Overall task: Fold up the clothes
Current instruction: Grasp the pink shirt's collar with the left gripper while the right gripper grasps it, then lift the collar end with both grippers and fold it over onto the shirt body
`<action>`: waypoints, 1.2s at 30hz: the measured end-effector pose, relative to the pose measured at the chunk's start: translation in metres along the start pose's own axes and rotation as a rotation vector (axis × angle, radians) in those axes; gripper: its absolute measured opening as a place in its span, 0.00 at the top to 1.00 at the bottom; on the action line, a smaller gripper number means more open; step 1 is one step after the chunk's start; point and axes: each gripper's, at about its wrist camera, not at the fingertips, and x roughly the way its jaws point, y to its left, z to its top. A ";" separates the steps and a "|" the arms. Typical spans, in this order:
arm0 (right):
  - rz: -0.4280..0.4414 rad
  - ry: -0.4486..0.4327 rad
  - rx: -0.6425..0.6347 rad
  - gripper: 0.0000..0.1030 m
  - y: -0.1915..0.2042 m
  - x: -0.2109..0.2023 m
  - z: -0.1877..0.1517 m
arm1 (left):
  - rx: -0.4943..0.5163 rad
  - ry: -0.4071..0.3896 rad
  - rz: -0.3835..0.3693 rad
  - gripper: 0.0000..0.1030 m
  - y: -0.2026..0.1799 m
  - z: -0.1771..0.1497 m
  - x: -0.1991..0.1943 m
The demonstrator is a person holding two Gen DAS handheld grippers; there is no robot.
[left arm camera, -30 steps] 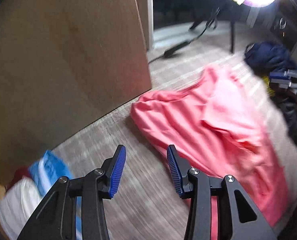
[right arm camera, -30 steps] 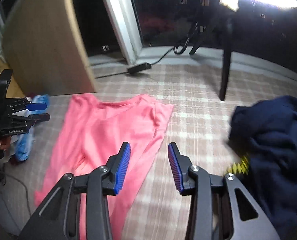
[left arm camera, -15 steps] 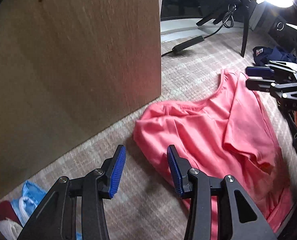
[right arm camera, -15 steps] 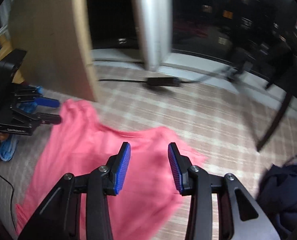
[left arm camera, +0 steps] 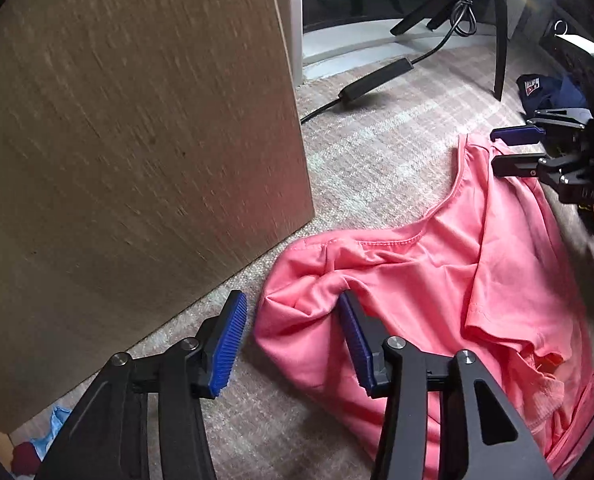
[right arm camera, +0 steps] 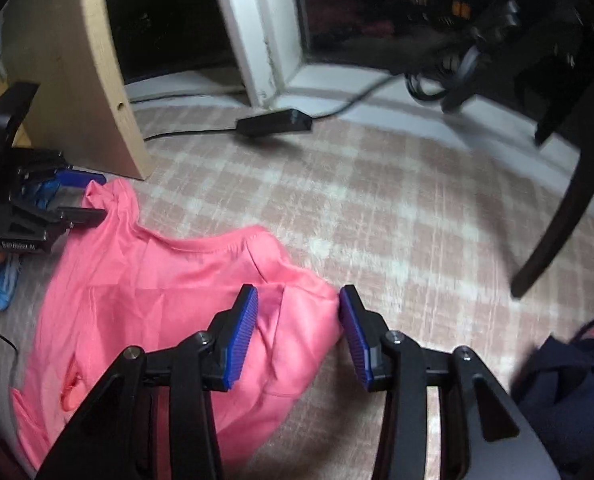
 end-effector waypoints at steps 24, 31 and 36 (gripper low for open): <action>0.165 -0.249 0.000 0.94 0.077 -0.195 -0.062 | 0.102 -0.263 -0.133 0.97 -0.062 -0.098 -0.179; 0.162 -0.223 0.040 0.94 0.135 -0.238 -0.156 | 0.131 -0.220 -0.162 0.97 -0.118 -0.198 -0.206; 0.157 -0.167 0.081 0.94 0.158 -0.231 -0.212 | 0.110 -0.157 -0.202 0.97 -0.139 -0.246 -0.199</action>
